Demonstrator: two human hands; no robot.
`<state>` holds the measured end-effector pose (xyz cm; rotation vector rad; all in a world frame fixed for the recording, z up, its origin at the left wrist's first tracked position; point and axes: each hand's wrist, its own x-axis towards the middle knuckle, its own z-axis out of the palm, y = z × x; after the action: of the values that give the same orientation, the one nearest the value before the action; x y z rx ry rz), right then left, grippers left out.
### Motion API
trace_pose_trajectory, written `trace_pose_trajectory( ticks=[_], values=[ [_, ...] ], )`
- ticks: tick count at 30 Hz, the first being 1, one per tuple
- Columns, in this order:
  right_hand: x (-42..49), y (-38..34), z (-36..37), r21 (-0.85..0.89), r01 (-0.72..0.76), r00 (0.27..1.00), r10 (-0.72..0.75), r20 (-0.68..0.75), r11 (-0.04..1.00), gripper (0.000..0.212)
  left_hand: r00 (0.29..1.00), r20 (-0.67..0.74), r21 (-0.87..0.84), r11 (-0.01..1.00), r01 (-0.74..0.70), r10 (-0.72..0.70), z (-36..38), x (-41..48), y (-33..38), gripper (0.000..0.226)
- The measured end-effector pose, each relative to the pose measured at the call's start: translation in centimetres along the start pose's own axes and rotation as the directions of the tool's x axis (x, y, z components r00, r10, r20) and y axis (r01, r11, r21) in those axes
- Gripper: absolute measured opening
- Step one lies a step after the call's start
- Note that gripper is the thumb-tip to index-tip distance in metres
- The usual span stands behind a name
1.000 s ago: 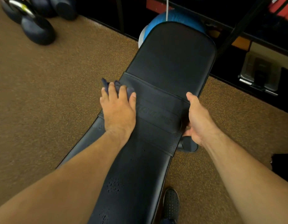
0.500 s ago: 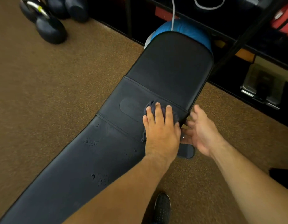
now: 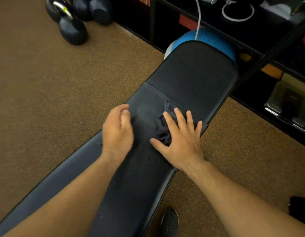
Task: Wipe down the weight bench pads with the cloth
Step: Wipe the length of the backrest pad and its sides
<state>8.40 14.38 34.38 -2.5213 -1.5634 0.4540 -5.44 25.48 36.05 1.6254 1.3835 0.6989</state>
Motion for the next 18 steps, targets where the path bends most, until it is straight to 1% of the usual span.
trace_pose_trajectory(
  ticks=[2,3,5,8,12,14,15,17,18],
  values=[
    [0.4,-0.5,0.7,-0.010,-0.006,0.998,0.006,-0.061,1.000,0.076,0.997,-0.072,0.090,0.996,0.015,-0.008,-2.6,1.1,-1.4,0.029],
    [0.5,-0.7,0.9,-0.007,0.026,0.995,-0.026,-0.100,1.000,0.067,0.996,-0.083,0.119,0.992,0.032,-0.022,-3.8,1.7,-2.2,0.030],
    [1.4,-1.0,1.5,-0.015,0.162,0.976,-0.163,-0.142,0.987,0.055,0.996,-0.061,0.165,0.983,0.080,-0.070,-5.6,2.8,-3.5,0.032],
    [3.7,-2.4,1.7,0.004,0.367,0.928,-0.366,-0.066,0.930,0.055,0.980,0.046,0.163,0.969,0.185,-0.195,-7.4,4.5,-5.1,0.032],
    [7.0,-6.1,2.2,0.018,0.491,0.871,-0.491,0.018,0.871,0.055,0.934,0.145,0.090,0.945,0.315,-0.325,-8.9,6.3,-6.3,0.039],
    [8.5,-7.8,2.7,0.009,0.523,0.851,-0.523,0.040,0.852,0.050,0.893,0.231,0.084,0.922,0.378,-0.387,-9.3,7.0,-6.8,0.044],
    [9.3,-8.8,2.7,0.006,0.544,0.838,-0.544,0.045,0.839,0.045,0.869,0.273,0.096,0.911,0.402,-0.412,-9.4,7.3,-7.2,0.047],
    [11.0,-10.8,2.5,0.006,0.567,0.822,-0.566,0.066,0.824,0.024,0.836,0.334,0.117,0.899,0.422,-0.435,-9.7,7.7,-7.8,0.053],
    [11.7,-11.7,2.3,-0.008,0.565,0.821,-0.562,0.099,0.825,0.016,0.823,0.353,0.115,0.894,0.433,-0.445,-9.8,7.8,-8.1,0.054]
  ],
)
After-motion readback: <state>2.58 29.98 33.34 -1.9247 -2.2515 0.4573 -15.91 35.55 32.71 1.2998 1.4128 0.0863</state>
